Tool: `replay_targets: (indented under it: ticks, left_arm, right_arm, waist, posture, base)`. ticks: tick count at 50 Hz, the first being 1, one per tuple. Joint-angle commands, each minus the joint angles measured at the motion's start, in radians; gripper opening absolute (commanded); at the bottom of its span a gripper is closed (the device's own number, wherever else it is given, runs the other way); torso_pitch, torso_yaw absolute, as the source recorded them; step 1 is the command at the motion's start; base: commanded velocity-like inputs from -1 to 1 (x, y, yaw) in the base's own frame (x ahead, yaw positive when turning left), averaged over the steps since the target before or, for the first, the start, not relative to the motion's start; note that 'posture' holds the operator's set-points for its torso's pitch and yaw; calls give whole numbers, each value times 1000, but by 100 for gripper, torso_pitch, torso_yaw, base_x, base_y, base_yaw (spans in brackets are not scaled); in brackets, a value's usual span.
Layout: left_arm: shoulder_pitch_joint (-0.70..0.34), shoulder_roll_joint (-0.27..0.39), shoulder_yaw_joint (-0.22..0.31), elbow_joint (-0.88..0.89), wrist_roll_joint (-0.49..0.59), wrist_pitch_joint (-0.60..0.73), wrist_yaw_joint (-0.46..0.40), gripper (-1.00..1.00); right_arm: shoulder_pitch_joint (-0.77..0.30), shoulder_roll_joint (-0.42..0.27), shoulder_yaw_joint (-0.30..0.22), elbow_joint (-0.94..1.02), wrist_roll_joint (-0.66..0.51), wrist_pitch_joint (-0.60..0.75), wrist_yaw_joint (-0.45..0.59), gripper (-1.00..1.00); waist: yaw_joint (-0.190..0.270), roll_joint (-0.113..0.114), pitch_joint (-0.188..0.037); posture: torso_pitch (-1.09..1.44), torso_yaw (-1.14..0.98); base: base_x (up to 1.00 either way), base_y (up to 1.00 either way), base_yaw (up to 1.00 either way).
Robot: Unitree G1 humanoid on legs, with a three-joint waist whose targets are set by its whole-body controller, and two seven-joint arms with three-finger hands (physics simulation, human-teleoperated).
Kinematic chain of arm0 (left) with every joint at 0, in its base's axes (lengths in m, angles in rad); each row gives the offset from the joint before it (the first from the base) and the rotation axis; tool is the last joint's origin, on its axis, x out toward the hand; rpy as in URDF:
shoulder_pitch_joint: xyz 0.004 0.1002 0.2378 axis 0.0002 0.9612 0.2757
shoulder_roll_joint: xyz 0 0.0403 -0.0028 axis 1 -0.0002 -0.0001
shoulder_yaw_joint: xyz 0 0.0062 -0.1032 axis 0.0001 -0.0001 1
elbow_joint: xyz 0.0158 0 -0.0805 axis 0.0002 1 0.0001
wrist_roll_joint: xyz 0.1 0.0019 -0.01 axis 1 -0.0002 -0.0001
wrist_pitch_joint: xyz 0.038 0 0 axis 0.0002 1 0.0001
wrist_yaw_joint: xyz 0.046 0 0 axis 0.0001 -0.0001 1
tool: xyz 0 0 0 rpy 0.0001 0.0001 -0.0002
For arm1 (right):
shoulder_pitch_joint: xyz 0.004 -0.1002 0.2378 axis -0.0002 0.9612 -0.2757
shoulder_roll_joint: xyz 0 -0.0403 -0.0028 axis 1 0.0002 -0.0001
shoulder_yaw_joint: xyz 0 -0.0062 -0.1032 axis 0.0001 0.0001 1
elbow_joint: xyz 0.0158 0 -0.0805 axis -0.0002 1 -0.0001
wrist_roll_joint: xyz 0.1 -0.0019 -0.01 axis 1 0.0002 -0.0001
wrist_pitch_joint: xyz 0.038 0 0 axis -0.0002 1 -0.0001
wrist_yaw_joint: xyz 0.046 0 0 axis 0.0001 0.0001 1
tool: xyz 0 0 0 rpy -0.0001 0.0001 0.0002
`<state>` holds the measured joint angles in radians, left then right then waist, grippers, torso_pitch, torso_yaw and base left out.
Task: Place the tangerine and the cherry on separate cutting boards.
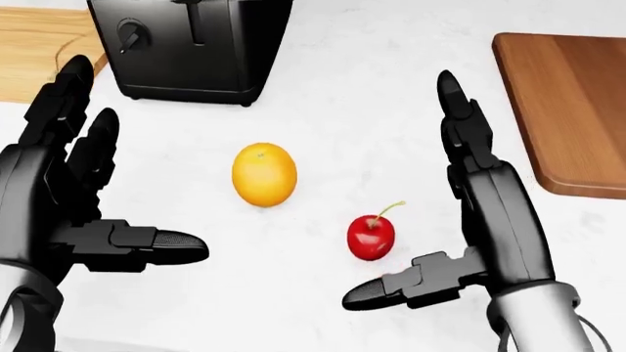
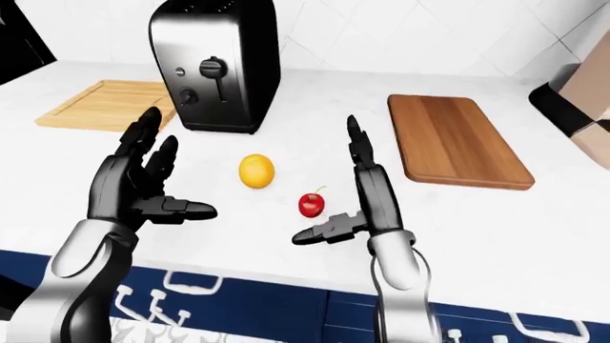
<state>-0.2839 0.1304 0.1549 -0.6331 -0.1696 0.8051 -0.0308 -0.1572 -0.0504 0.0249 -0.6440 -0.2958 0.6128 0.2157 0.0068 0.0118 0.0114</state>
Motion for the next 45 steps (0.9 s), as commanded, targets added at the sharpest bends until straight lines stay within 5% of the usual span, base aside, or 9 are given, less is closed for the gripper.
replay_targets:
  ticks: [1,16,22,37,39,45]
  left_arm:
    - [-22,6,4,-31,-2,-31,0,100]
    - [-22,10,10,-30,-9,-32,2,100]
    - [-17,9,10,-26,-10,-39,2,100]
    - [-17,11,14,-41,-13,-27,4,100]
    - [-18,11,15,-44,-15,-23,5,100]
    - [-23,16,21,-48,-21,-18,7,100]
  right_arm:
    - [-27,4,-1,-12,-7,-46,0,100]
    - [-61,22,7,115,13,-101,-34,98]
    - [-47,26,15,159,7,-144,-42,38]
    - [-25,27,22,237,-20,-203,-42,28]
    - [-13,27,25,240,-25,-211,-39,-7]
    - [44,22,29,228,-44,-230,-17,-30]
  waist:
    - [0,1,-18]
    - [-6,8,-23]
    - [-7,8,-25]
    - [-10,0,-30]
    - [-10,-1,-31]
    - [-6,-5,-39]
  posture:
    - [0,0]
    - [0,0]
    - [0,0]
    - [0,0]
    - [0,0]
    - [0,0]
  base:
    - [0,0,0]
    - [0,0,0]
    - [0,0,0]
    - [0,0,0]
    - [0,0,0]
    - [0,0,0]
